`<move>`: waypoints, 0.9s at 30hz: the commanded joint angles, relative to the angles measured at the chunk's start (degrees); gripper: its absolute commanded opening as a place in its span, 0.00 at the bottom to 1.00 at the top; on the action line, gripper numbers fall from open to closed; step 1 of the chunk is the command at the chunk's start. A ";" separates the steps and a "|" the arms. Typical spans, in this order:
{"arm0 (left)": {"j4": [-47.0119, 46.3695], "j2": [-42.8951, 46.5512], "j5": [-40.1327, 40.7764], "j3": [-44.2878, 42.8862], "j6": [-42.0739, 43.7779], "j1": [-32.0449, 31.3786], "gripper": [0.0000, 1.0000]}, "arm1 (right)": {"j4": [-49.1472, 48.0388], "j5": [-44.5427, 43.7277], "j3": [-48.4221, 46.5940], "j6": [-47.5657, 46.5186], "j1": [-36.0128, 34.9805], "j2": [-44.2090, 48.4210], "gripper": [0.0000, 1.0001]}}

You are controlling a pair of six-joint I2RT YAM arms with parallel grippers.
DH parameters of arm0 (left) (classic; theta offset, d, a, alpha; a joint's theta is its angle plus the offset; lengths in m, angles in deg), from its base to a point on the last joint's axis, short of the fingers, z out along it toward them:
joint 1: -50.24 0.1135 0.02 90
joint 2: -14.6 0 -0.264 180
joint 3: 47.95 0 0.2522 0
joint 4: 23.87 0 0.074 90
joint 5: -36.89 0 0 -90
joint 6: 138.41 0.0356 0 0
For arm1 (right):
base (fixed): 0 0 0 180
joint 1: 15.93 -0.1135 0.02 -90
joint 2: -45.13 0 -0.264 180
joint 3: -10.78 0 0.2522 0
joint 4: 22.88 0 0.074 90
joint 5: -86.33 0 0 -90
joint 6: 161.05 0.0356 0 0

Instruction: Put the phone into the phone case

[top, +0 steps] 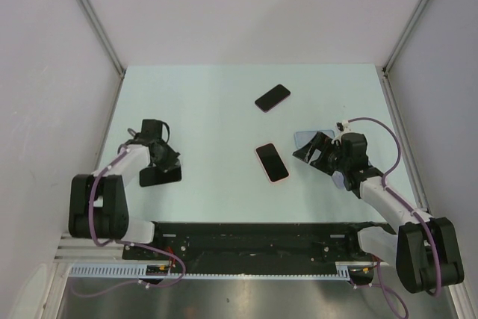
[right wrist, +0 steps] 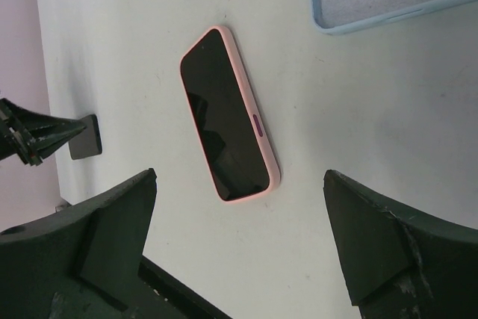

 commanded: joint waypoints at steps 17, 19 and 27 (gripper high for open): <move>16.03 13.51 17.07 -1.86 -32.52 15.03 1.00 | -0.14 2.04 -1.36 0.12 0.37 1.86 0.98; 15.33 12.80 16.19 -1.86 -35.34 15.30 1.00 | 0.57 1.51 -1.36 -0.14 0.37 3.00 0.98; 15.68 8.42 17.51 0.07 -39.57 15.30 1.00 | 1.45 0.89 -1.36 0.39 0.28 5.20 0.98</move>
